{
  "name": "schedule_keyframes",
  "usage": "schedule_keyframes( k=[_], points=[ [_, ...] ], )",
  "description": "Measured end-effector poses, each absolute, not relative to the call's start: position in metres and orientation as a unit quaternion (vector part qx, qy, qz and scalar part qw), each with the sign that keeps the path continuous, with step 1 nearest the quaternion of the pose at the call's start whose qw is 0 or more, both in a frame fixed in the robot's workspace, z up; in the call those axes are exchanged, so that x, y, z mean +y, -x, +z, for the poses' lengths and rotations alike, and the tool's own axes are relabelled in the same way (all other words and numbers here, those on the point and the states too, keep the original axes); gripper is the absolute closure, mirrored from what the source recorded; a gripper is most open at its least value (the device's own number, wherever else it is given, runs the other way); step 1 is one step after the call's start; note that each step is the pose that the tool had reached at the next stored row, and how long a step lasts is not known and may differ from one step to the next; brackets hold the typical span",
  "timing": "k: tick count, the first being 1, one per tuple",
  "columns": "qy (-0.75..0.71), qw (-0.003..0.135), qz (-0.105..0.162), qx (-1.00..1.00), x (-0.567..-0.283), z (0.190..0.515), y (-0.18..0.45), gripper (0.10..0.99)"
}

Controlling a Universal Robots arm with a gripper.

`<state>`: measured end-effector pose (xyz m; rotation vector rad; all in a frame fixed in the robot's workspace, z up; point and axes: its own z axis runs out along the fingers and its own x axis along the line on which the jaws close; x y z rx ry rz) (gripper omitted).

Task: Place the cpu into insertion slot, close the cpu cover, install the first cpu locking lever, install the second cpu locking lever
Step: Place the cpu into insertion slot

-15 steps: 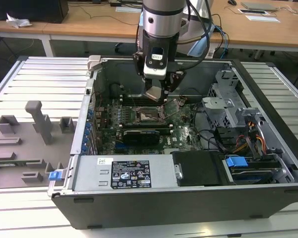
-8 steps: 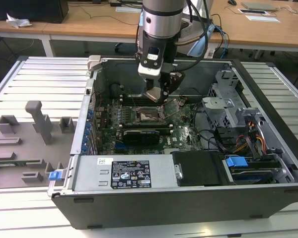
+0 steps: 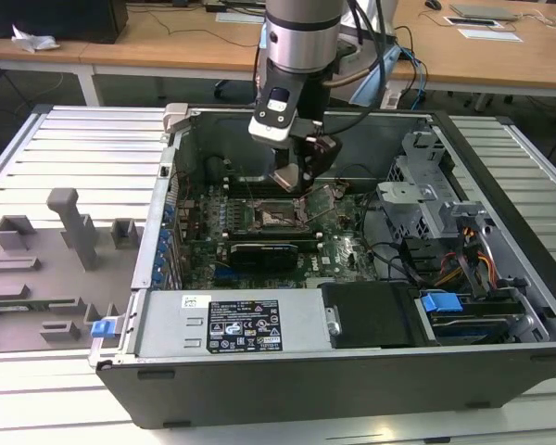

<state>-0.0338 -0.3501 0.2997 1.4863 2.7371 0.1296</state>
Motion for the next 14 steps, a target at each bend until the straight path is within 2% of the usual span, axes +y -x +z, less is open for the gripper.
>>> schedule_keyframes(
  k=[14],
  points=[
    [-0.605, 0.018, 0.039, 0.795, -0.3501, 0.2939, 0.0338, 0.545]
  ],
)
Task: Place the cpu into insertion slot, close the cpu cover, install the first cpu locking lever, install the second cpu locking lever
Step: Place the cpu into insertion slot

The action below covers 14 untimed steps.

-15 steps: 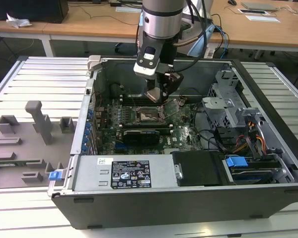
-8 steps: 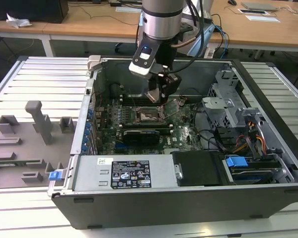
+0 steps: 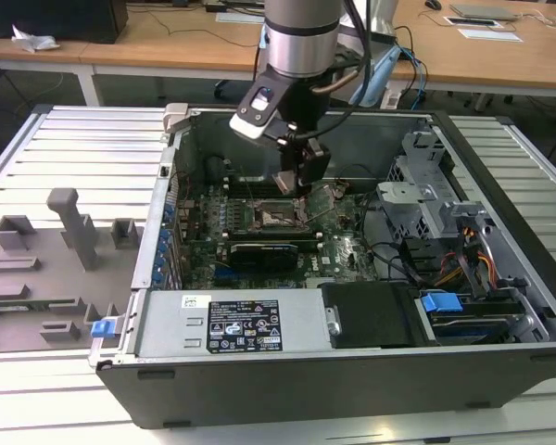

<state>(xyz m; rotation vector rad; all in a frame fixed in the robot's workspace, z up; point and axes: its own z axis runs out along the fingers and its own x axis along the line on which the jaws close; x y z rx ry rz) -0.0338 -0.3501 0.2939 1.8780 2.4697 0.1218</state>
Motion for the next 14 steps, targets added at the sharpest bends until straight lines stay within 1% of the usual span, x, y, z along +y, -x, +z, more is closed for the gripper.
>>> schedule_keyframes(
  k=[10, 14],
  points=[
    [-0.675, 0.022, 0.037, 0.737, -0.350, 0.288, 0.034, 0.545],
    [-0.693, 0.023, 0.037, 0.720, -0.349, 0.276, 0.034, 0.545]
  ],
)
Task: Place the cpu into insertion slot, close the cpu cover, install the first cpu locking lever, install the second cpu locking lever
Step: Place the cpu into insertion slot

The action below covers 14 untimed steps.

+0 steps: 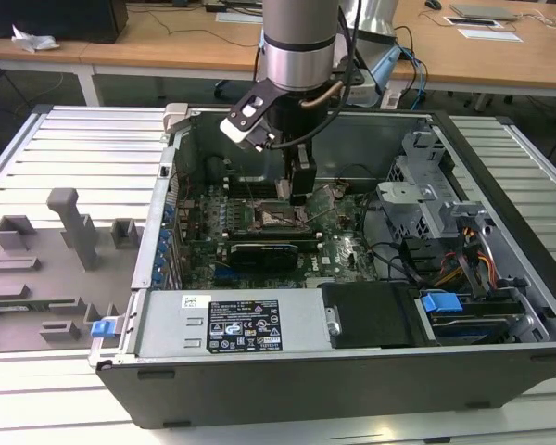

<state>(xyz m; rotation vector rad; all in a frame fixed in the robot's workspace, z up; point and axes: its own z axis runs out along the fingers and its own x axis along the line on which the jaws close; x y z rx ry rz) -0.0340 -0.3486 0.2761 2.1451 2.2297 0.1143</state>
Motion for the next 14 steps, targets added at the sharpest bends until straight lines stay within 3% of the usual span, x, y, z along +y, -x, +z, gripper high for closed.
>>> schedule_keyframes(
  k=[14],
  points=[
    [-0.701, 0.023, 0.037, 0.711, -0.332, 0.249, 0.034, 0.545]
  ],
)
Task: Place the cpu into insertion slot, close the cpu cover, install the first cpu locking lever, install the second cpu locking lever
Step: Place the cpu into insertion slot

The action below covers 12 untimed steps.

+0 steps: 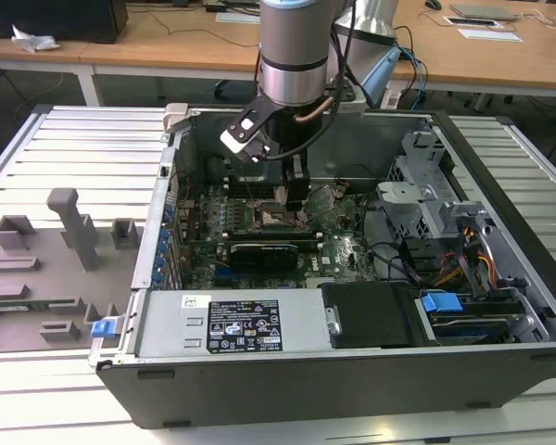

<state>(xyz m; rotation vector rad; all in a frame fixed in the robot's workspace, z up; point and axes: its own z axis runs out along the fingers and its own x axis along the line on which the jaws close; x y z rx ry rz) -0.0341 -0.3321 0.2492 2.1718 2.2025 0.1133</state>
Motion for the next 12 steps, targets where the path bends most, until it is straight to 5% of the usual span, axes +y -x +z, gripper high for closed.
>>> schedule_keyframes(
  k=[12],
  points=[
    [-0.702, 0.023, 0.036, 0.711, -0.326, 0.231, 0.038, 0.545]
  ],
)
